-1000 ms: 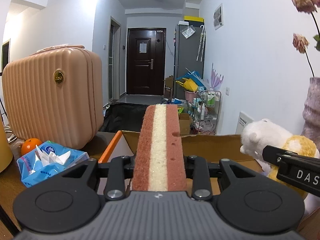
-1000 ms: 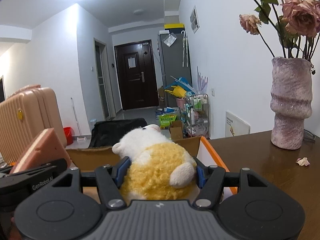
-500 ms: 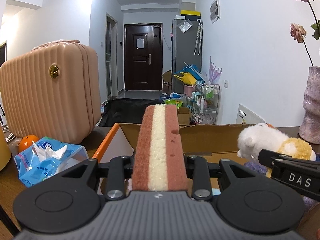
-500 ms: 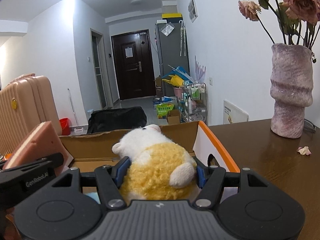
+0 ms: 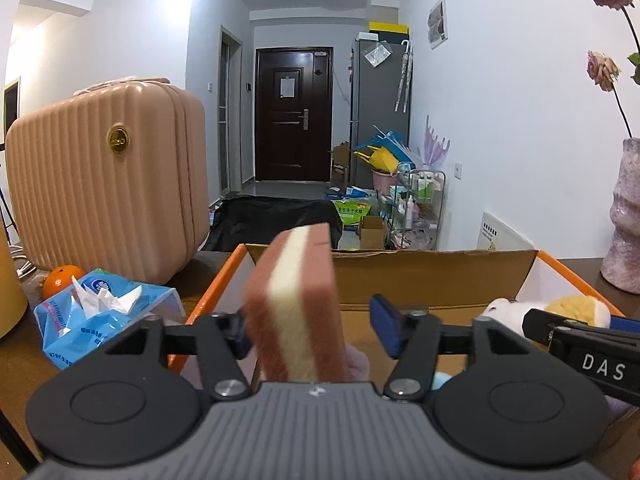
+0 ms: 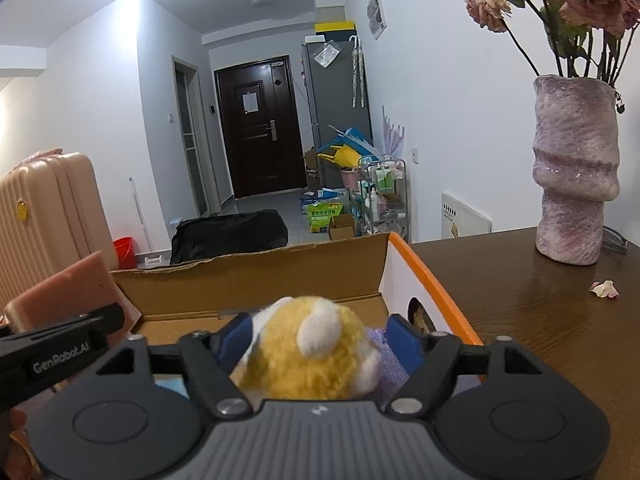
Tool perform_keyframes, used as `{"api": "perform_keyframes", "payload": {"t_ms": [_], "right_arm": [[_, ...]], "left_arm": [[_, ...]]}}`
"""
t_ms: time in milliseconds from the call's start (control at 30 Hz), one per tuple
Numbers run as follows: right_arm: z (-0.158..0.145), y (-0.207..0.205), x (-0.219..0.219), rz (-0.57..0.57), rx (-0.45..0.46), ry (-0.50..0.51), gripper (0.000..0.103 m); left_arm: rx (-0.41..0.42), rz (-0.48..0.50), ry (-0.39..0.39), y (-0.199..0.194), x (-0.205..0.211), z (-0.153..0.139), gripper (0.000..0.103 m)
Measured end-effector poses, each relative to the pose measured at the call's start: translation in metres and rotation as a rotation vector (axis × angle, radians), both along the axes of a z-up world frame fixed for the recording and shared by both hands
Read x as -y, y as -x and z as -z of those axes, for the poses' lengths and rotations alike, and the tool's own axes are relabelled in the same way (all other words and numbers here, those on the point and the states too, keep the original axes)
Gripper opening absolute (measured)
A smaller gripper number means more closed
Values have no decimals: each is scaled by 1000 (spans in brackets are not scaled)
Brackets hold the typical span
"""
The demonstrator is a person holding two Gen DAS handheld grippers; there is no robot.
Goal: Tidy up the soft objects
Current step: 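Open the right gripper to drop the plush while the left gripper lowers the sponge into the box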
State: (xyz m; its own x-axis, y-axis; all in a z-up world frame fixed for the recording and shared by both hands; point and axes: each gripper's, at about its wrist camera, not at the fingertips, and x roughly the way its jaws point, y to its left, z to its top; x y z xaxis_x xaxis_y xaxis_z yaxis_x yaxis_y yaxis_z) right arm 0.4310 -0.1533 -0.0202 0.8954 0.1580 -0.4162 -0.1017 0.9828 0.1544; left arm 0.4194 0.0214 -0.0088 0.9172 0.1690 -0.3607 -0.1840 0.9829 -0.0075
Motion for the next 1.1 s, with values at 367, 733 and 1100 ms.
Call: {"api": "perform_keyframes", "payload": {"t_ms": [367,733,1100], "right_arm": [[1,0,8,21,2,-31,88],[2,1,8,24,2,-33,88],[3,7,8,24,10,-21,88]], "left_arm": [[37,-47,-10,6,0,-2,103],[21,-54,7,7,-2,-1,103],[28,-52,16,9,-4,-1,103]]}}
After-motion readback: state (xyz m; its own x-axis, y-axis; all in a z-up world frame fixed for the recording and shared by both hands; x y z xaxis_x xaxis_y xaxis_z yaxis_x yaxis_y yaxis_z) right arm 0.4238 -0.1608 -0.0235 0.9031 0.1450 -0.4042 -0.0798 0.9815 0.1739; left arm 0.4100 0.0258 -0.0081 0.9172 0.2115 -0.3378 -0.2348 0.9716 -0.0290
